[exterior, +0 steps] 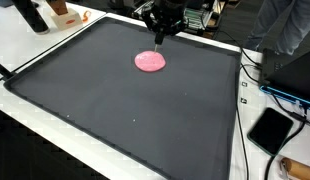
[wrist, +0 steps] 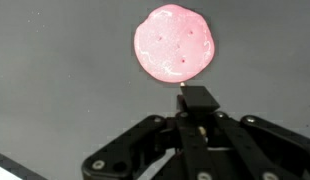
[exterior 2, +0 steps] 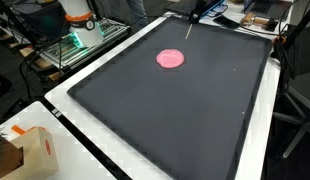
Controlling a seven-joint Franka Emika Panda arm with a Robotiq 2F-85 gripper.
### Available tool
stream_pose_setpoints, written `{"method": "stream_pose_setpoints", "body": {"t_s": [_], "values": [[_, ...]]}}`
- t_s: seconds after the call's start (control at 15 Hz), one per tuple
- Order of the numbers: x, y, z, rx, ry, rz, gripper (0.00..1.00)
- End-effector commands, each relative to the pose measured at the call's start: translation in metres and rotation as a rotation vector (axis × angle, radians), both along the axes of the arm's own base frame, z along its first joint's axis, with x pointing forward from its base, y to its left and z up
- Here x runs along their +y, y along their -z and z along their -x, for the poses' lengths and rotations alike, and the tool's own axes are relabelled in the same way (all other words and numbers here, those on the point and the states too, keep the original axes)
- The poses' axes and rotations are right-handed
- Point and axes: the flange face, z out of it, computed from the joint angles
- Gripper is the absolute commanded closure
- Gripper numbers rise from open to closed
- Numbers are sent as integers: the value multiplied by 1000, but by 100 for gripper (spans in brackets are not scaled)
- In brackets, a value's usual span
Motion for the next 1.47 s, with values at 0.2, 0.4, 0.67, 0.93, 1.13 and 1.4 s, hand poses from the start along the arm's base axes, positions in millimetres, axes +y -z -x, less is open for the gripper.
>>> {"method": "stream_pose_setpoints", "body": {"t_s": [0.2, 0.4, 0.67, 0.93, 1.13, 1.4], "values": [[-20, -36, 14, -42, -86, -133, 97], [-27, -49, 19, -51, -129, -180, 97], [-35, -61, 28, -41, -205, -224, 97], [-40, -68, 37, -12, -271, -260, 97], [-36, -68, 26, -14, -259, -235, 88], [-37, -67, 29, -10, -262, -234, 88]]}}
